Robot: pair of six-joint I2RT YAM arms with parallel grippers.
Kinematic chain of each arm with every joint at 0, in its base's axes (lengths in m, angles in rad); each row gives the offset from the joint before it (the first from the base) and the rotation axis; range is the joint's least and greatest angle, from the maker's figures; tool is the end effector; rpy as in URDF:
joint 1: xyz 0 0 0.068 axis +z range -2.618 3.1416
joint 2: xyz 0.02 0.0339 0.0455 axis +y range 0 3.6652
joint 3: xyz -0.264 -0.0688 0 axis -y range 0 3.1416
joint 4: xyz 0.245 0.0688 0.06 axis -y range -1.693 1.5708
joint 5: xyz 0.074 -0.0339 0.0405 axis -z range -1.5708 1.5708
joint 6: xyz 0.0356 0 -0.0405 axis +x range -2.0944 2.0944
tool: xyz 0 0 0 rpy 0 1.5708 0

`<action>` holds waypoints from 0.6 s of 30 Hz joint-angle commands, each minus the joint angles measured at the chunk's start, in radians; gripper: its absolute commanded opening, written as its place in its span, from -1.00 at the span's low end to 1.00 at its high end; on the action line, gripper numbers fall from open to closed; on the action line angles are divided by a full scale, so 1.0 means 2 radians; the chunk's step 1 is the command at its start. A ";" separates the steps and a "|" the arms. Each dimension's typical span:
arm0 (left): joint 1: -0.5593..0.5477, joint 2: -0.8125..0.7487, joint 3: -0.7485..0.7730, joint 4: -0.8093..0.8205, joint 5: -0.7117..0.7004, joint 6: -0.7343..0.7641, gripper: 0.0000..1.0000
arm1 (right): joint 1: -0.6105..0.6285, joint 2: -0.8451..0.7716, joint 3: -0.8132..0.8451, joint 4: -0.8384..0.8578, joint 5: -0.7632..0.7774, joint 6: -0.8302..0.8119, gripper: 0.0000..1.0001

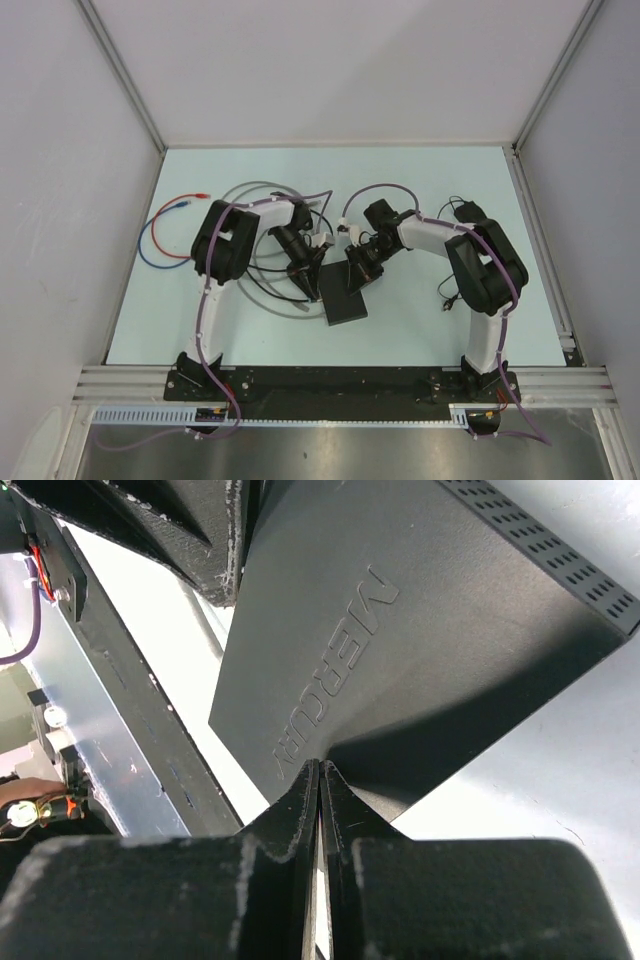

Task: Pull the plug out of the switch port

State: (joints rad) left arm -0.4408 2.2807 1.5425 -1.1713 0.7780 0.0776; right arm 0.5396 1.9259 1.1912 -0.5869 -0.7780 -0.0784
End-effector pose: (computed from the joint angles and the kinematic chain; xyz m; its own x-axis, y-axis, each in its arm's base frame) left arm 0.3336 -0.1850 0.0995 -0.8432 0.4589 0.2799 0.1589 0.7103 -0.6857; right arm 0.2946 0.2055 0.1450 -0.7886 -0.5373 -0.2991 -0.5780 0.4816 0.6588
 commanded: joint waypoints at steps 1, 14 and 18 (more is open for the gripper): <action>0.013 0.029 0.037 0.080 -0.220 0.031 -1.00 | 0.002 0.028 -0.023 -0.019 0.135 -0.039 -0.92; -0.013 0.091 0.138 0.085 -0.045 -0.001 -1.00 | 0.020 -0.134 0.003 0.058 0.185 -0.089 -0.37; -0.015 0.082 0.141 0.093 -0.037 -0.007 -0.63 | 0.034 -0.096 0.003 0.066 0.224 -0.102 -0.29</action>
State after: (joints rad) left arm -0.4633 2.4126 1.8019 -1.2243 0.8246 0.0738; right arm 0.5743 1.6714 1.1919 -0.5079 -0.4595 -0.2203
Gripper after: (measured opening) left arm 0.170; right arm 0.345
